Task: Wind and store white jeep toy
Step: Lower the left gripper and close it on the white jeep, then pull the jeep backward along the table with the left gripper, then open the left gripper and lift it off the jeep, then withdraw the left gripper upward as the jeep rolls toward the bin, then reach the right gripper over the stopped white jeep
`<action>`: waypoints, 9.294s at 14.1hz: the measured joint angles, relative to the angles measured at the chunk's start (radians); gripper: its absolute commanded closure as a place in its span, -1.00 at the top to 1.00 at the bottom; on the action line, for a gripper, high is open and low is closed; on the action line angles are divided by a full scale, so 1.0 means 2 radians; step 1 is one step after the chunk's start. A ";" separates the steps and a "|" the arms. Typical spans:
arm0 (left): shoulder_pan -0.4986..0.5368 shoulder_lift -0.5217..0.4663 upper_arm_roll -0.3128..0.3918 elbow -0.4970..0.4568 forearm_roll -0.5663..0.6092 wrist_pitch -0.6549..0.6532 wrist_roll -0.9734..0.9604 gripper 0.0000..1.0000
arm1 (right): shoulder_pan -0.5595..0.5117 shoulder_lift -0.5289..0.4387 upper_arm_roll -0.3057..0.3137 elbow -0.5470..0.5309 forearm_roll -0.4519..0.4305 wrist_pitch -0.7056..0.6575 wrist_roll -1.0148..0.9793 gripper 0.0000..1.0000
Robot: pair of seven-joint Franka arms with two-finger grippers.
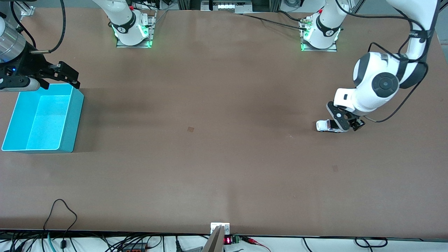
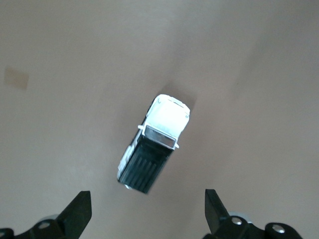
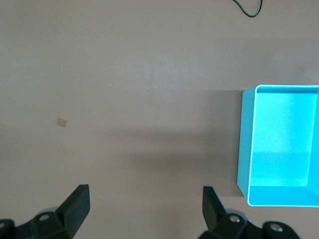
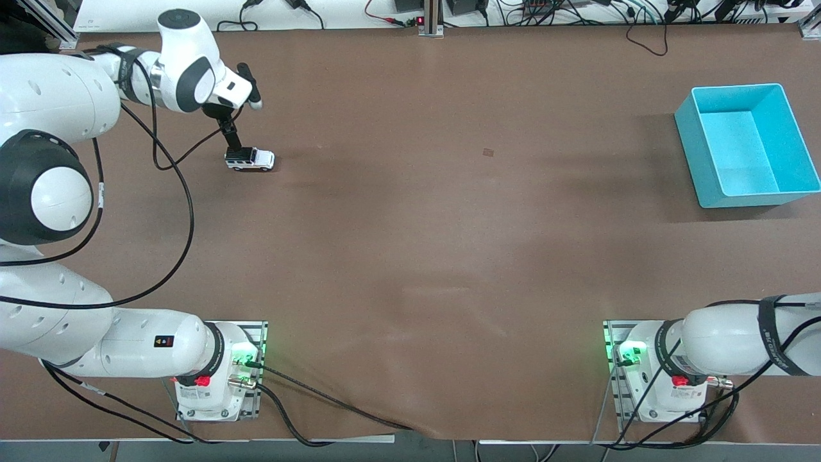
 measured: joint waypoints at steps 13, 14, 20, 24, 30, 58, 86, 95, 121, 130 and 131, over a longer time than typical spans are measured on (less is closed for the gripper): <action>0.028 0.061 0.001 -0.073 0.003 0.187 0.154 0.05 | 0.000 0.000 0.000 0.000 0.000 0.000 0.000 1.00; 0.028 0.061 0.001 -0.074 0.003 0.187 0.154 -0.16 | 0.000 0.000 0.000 0.000 0.000 0.000 0.000 1.00; 0.028 0.061 0.001 -0.075 0.003 0.192 0.157 -0.63 | 0.000 0.000 0.000 0.000 0.000 0.000 0.000 1.00; 0.027 0.061 0.001 -0.075 0.003 0.192 0.157 -0.63 | 0.000 0.000 0.000 0.000 0.000 0.000 0.000 1.00; 0.028 0.062 0.002 -0.073 0.003 0.190 0.178 -0.64 | 0.000 0.000 0.000 0.000 0.000 0.000 0.000 1.00; 0.181 0.127 0.007 -0.024 0.004 0.194 0.354 1.00 | 0.001 0.000 0.000 0.000 0.000 0.000 0.000 1.00; 0.146 0.071 -0.168 0.349 -0.018 -0.390 -0.301 1.00 | 0.001 0.000 0.000 0.000 0.000 0.000 0.000 1.00; 0.018 -0.039 0.037 0.323 -0.083 -0.320 -0.472 1.00 | 0.001 0.000 0.000 0.000 0.000 0.000 0.000 1.00; 0.006 -0.097 0.045 0.280 -0.084 -0.375 -0.454 1.00 | 0.001 0.005 0.000 -0.005 0.000 -0.002 -0.003 1.00; 0.002 -0.097 0.045 0.282 -0.084 -0.375 -0.454 1.00 | 0.064 0.085 0.004 -0.025 0.000 0.022 -0.146 1.00; 0.001 -0.097 0.045 0.282 -0.084 -0.375 -0.454 1.00 | 0.069 0.094 0.004 -0.027 0.000 0.030 -0.183 1.00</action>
